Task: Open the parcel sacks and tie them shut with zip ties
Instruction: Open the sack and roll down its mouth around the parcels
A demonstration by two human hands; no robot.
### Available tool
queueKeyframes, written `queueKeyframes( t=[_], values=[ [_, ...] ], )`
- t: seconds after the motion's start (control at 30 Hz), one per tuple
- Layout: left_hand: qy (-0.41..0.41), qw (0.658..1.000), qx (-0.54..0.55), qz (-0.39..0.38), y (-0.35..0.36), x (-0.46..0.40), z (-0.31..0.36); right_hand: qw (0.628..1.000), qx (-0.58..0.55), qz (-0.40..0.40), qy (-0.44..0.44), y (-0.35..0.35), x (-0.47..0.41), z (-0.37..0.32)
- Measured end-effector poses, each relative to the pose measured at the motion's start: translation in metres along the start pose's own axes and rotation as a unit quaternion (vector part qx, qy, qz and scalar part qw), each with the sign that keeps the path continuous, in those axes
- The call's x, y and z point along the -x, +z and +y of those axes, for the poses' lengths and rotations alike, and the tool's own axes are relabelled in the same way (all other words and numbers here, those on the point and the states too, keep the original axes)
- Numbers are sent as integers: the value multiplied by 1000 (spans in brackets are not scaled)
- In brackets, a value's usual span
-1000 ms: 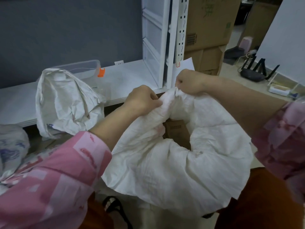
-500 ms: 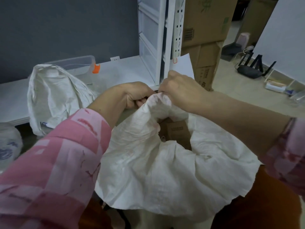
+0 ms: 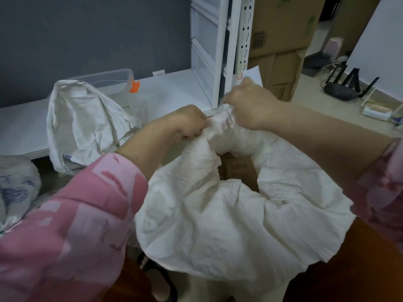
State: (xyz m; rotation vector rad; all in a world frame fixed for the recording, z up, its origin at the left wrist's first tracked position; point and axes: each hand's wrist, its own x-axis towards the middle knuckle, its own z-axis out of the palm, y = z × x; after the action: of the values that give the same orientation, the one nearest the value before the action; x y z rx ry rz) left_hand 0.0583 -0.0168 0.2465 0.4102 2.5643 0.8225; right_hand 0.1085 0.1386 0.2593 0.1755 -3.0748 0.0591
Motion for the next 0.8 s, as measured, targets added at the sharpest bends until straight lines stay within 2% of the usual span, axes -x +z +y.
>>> queueKeyframes(
  t=[0.1,0.17,0.23,0.27,0.33,0.4,0.47,0.53,0.63,0.7,0.8],
  values=[
    [-22,992,110,-48,-4,-6,-3,985,53,82,-143,13,5,-12],
    [-19,982,175,-74,-3,-6,-3,974,84,126,-170,20,1,-10],
    [-18,975,206,-80,-2,-1,2,980,75,110,-144,21,-5,-9],
    [-11,981,180,-66,-2,2,4,989,52,77,-114,21,-8,-9],
    [12,999,23,-18,1,11,3,999,-5,11,-43,18,-15,-5],
    [41,993,-101,47,8,16,-3,997,-46,-57,10,17,-23,1],
    [69,989,-104,80,14,21,-7,989,-76,-118,40,13,-29,4],
    [62,993,-78,67,14,17,-8,983,-101,-135,67,9,-31,6],
    [0,998,70,5,4,6,-8,996,-31,-76,28,2,-26,-1],
    [-37,981,184,-45,-2,-4,-11,998,26,-21,-60,3,-17,-7],
    [-48,958,266,-99,-5,-10,-16,971,117,100,-183,11,-7,-18]
  ],
)
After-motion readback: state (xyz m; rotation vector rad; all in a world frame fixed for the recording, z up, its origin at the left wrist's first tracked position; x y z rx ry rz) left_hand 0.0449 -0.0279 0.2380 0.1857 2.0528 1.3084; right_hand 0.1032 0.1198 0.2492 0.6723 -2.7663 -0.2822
